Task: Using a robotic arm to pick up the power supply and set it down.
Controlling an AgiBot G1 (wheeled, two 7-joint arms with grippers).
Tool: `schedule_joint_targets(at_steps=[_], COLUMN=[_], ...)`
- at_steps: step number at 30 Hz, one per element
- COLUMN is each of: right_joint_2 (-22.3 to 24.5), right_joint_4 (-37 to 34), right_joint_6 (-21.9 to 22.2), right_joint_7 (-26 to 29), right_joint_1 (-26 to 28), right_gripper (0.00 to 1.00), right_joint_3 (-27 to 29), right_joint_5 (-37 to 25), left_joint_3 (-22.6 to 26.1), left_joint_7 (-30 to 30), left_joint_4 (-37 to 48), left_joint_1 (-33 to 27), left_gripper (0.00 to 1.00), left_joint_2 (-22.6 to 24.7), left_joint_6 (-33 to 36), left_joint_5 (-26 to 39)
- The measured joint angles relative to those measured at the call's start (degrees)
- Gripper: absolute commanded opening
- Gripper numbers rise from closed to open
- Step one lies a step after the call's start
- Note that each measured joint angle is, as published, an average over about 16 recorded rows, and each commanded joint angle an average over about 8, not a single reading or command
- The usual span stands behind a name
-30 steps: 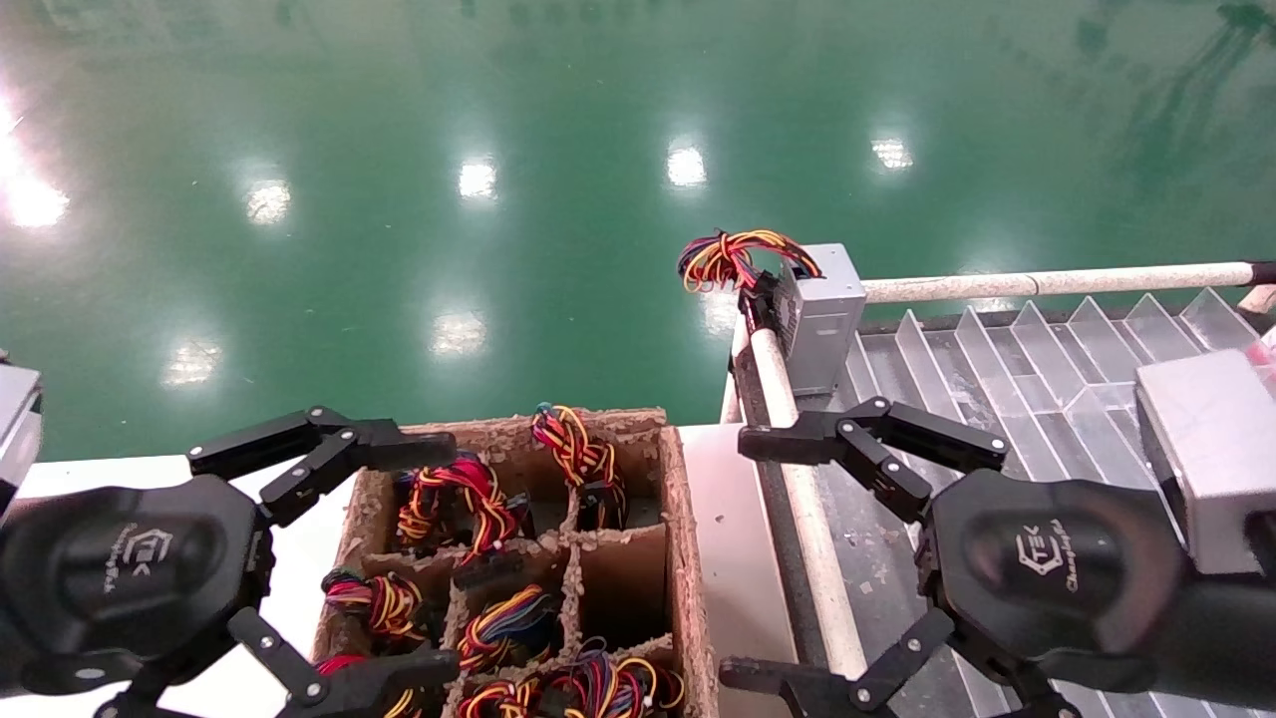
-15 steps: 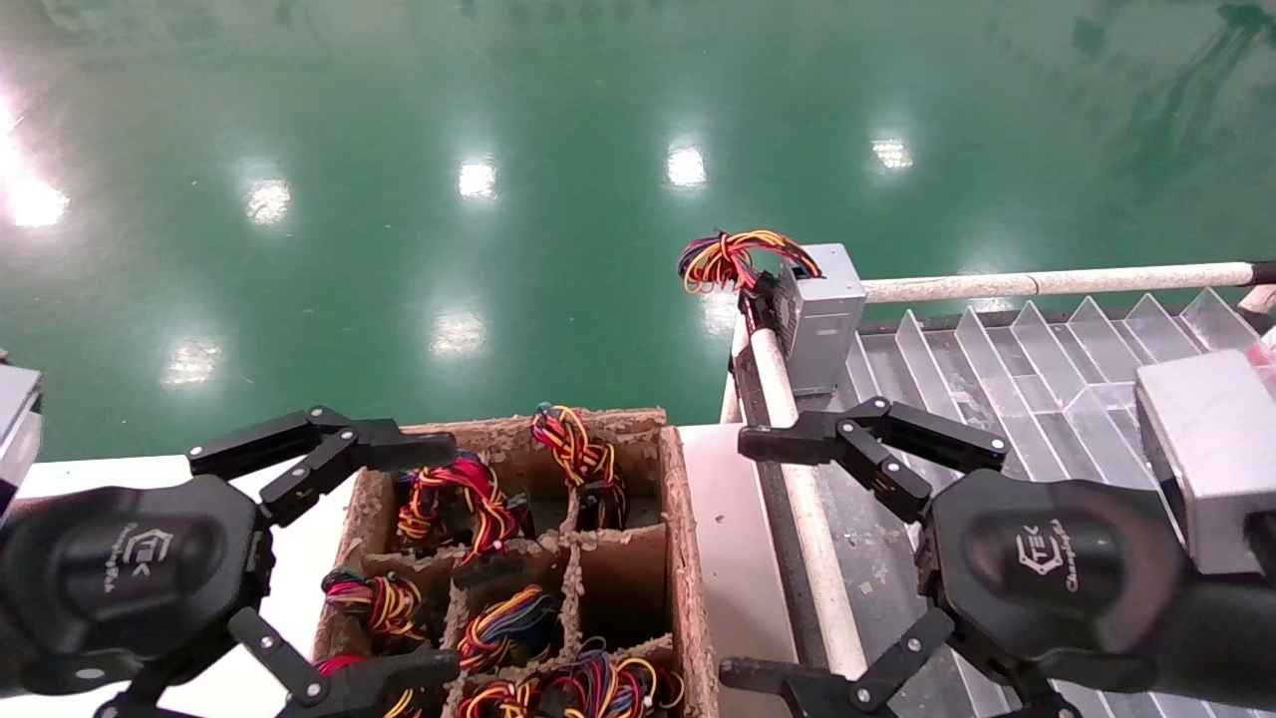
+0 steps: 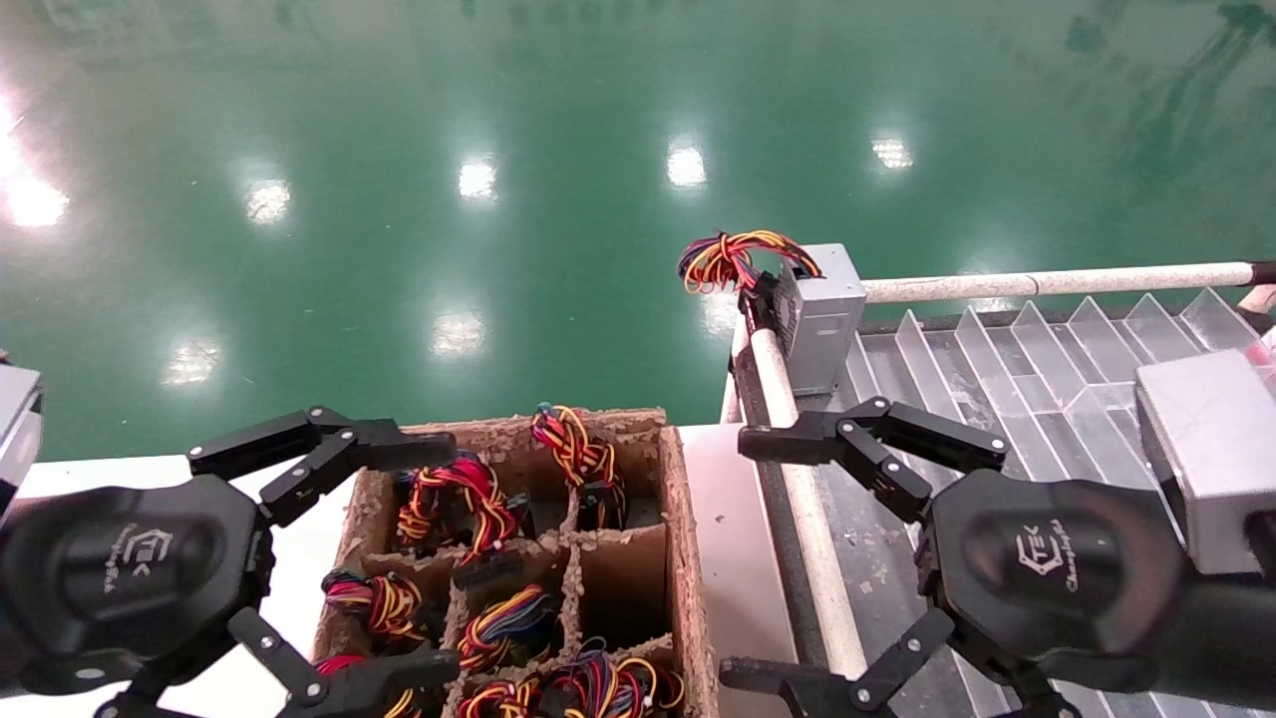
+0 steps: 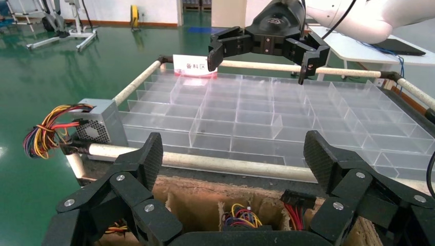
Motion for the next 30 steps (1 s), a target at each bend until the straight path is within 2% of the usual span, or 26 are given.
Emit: schedule_joint_targets(at_steps=[30], right_joint_2=[0.0], right_joint_4=[0.0], right_joint_6=[0.0], right_joint_7=[0.0], right_joint_1=[0.0], right_gripper=[1.0], right_joint_3=[0.0], right_joint_5=[0.0], left_joint_3=[0.0], left_joint_7=[0.0], left_joint_4=[0.0], left_joint_1=[0.0], left_gripper=[1.0], left_joint_2=[0.0], left_joint_6=[0.0], left_joint_5=[0.0])
